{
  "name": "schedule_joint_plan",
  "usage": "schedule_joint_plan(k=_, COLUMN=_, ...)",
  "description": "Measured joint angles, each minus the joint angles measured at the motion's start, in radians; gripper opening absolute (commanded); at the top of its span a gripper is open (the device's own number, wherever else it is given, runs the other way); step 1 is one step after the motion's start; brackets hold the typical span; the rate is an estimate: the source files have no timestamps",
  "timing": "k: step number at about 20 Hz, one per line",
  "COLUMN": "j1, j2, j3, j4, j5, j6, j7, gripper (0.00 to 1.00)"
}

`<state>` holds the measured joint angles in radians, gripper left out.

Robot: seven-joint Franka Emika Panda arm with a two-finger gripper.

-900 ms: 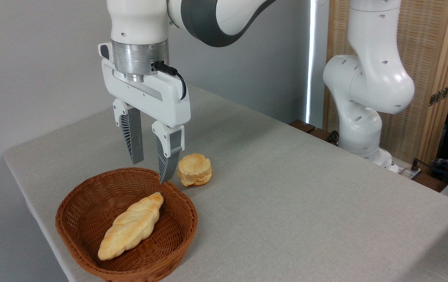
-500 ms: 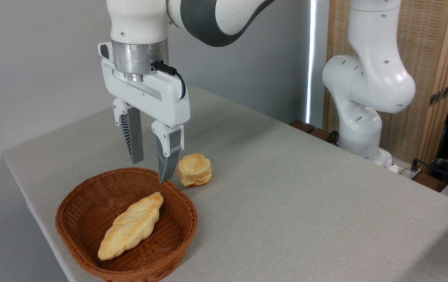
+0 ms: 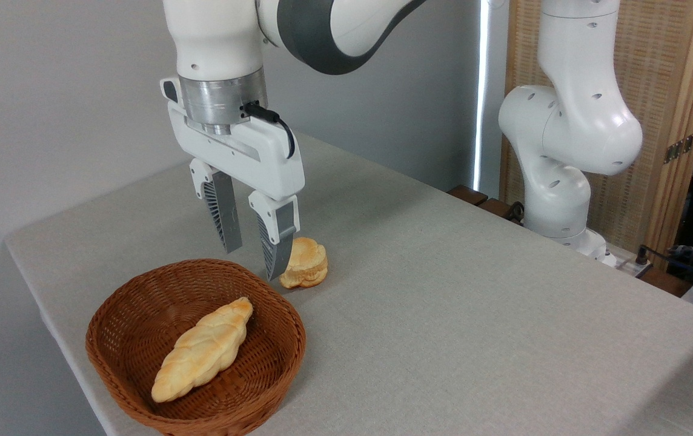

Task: Put bread into the basket
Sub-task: 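Move the open gripper over the small round bun and lower it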

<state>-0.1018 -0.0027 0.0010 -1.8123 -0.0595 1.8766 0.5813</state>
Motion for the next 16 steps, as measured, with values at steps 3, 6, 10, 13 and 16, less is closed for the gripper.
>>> schedule_joint_plan(k=3, j1=0.0, j2=0.002, j3=-0.003, j4=-0.008, j5=0.0, j6=0.0, j7=0.0, gripper=1.0)
schedule_joint_plan(k=6, j1=-0.007, j2=0.002, j3=-0.007, j4=-0.024, j5=0.0, j6=-0.001, j7=0.001, gripper=1.0)
schedule_joint_plan(k=10, j1=-0.026, j2=0.0, j3=-0.014, j4=-0.051, j5=0.0, j6=-0.001, j7=0.002, gripper=1.0)
schedule_joint_plan(k=13, j1=-0.044, j2=-0.013, j3=-0.022, j4=-0.079, j5=0.0, j6=0.003, j7=0.002, gripper=1.0)
schedule_joint_plan(k=16, j1=-0.066, j2=-0.051, j3=-0.024, j4=-0.128, j5=0.0, j6=0.016, j7=0.002, gripper=1.0)
